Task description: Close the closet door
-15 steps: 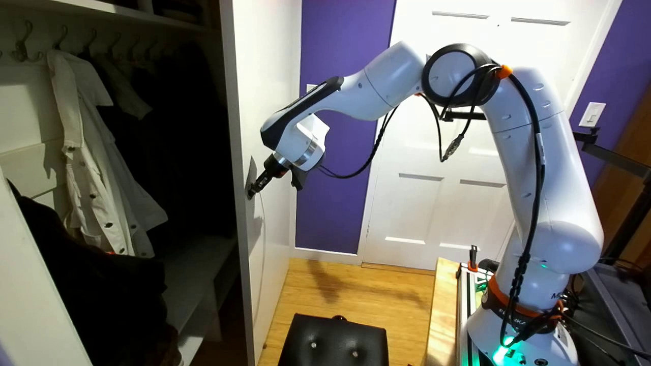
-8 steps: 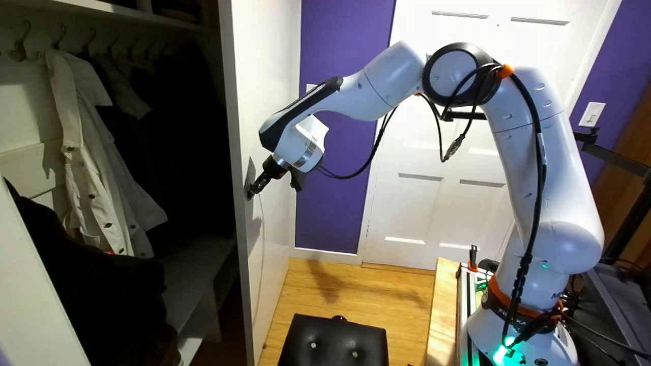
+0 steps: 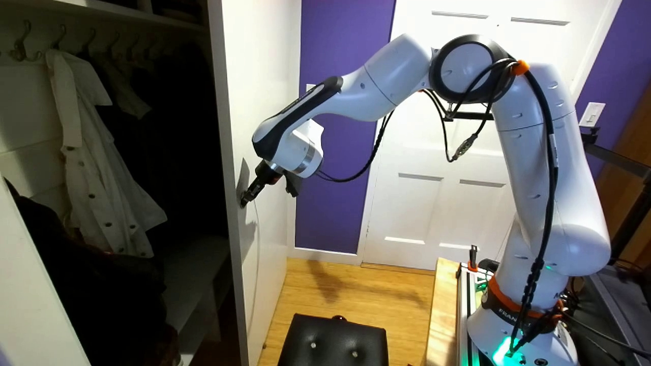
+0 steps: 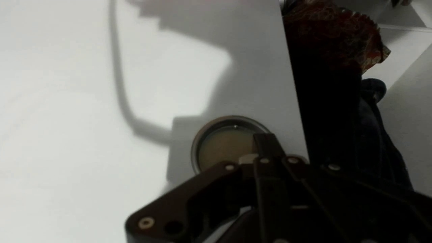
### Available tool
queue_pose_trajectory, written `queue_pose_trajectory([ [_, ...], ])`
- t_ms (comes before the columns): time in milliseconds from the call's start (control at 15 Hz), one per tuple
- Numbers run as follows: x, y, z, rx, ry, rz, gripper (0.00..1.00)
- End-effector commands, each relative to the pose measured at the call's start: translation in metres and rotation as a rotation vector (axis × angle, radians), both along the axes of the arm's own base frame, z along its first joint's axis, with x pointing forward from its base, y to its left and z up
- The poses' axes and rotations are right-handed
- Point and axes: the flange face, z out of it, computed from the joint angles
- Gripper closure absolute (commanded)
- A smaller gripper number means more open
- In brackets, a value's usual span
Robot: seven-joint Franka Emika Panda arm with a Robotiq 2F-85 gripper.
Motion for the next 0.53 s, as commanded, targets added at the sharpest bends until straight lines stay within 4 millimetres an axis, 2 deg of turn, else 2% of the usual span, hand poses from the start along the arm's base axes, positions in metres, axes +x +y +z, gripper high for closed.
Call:
queue_pose_trajectory([
  [0, -0.008, 0.075, 0.003, 0.034, 0.079, 0.080, 1.00],
  [467, -0.023, 0.145, 0.017, 0.069, 0.199, 0.130, 1.00],
])
